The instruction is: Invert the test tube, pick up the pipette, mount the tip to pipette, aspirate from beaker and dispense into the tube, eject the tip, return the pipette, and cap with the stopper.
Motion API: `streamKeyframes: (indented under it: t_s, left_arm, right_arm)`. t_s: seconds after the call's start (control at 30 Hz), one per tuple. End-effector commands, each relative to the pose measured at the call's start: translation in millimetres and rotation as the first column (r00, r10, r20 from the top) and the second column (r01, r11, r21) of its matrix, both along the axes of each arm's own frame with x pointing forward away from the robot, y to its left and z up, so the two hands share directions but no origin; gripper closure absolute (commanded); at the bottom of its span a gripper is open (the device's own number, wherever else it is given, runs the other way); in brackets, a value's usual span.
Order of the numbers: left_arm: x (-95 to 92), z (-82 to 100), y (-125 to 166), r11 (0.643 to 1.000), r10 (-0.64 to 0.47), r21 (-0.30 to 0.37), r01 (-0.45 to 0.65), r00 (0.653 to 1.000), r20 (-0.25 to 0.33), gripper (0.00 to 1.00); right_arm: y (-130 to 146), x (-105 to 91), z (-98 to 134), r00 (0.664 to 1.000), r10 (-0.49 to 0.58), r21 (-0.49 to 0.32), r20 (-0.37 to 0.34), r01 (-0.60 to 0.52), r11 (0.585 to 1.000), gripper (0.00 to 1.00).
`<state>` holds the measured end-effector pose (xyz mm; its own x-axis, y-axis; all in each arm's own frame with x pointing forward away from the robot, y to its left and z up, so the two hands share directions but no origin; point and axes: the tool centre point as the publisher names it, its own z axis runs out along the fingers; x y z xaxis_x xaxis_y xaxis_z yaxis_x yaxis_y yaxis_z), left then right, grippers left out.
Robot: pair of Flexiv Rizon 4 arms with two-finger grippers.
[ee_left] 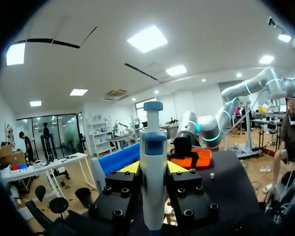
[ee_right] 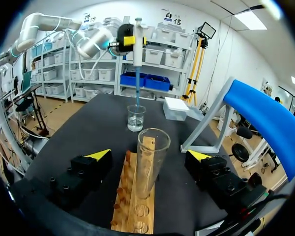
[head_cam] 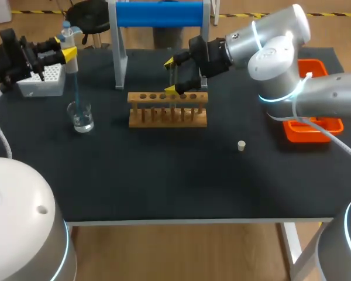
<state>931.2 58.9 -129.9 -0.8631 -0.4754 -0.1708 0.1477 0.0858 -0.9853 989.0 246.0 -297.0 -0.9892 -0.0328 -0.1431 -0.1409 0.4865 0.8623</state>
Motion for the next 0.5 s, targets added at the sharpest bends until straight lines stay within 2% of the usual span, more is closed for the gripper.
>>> streamKeyframes:
  t_s: [0.03, 0.27, 0.5]
  left_arm:
    - [-6.3, 29.4, -12, 0.999, 0.027, 0.040, -0.026, 0.999, -0.021, 1.00]
    - [-3.4, 67.1, -46, 0.999, 0.004, 0.037, -0.002, 0.999, -0.040, 1.00]
    - [4.1, 104.9, -82, 0.999, -0.047, -0.001, 0.047, 0.999, -0.016, 1.00]
  right_arm:
    - [-1, 0.3, 0, 1.000, 0.002, -0.001, -0.001, -0.002, 1.000, 0.00]
    - [-1, 0.3, 0, 1.000, 0.002, -0.001, -0.001, -0.002, 1.000, 0.00]
    - [-1, 0.3, 0, 1.000, 0.002, -0.001, -0.001, -0.002, 1.000, 0.00]
